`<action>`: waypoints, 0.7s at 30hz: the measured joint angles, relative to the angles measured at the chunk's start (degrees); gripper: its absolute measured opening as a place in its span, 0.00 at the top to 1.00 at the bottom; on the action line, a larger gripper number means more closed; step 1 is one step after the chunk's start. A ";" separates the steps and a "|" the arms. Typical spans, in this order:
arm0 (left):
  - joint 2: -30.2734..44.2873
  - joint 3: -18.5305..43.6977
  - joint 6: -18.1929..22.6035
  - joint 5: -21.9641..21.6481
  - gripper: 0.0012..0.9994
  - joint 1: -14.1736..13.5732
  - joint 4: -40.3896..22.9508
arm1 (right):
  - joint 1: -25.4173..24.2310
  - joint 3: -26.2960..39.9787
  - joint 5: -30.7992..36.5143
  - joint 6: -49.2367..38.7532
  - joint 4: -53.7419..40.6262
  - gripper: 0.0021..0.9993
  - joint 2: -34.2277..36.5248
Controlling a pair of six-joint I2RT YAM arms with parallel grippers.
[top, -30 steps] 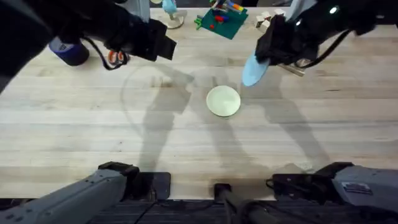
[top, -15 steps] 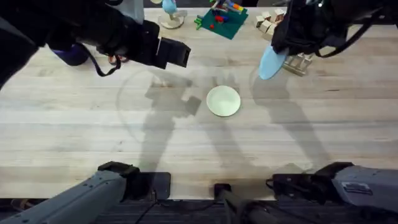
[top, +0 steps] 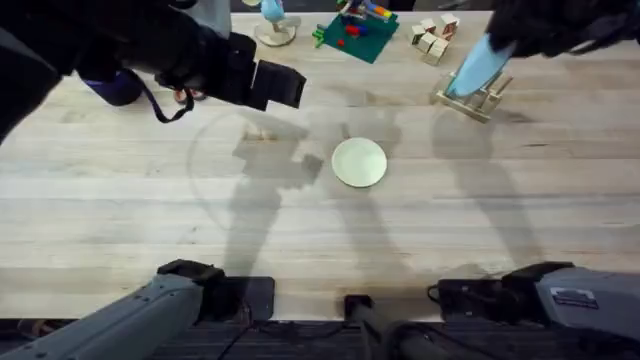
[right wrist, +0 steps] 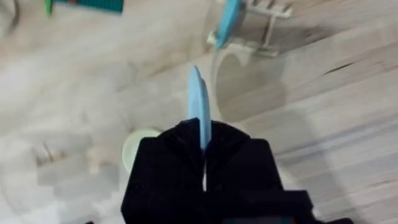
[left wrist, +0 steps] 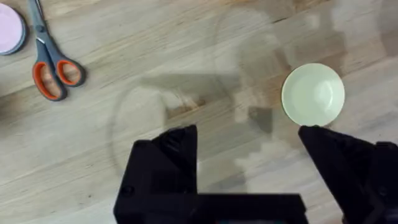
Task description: Pick up the plates from the table one by one and place each into a slot on the dish rack.
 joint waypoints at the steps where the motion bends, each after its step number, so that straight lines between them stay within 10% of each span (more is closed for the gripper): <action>1: 0.00 0.00 0.00 0.00 0.01 -0.01 0.00 | -1.19 0.66 0.08 0.04 -0.02 0.97 0.06; 21: 0.00 0.00 0.00 0.00 0.01 0.00 -0.02 | -9.88 4.54 0.27 -0.90 1.34 0.97 9.02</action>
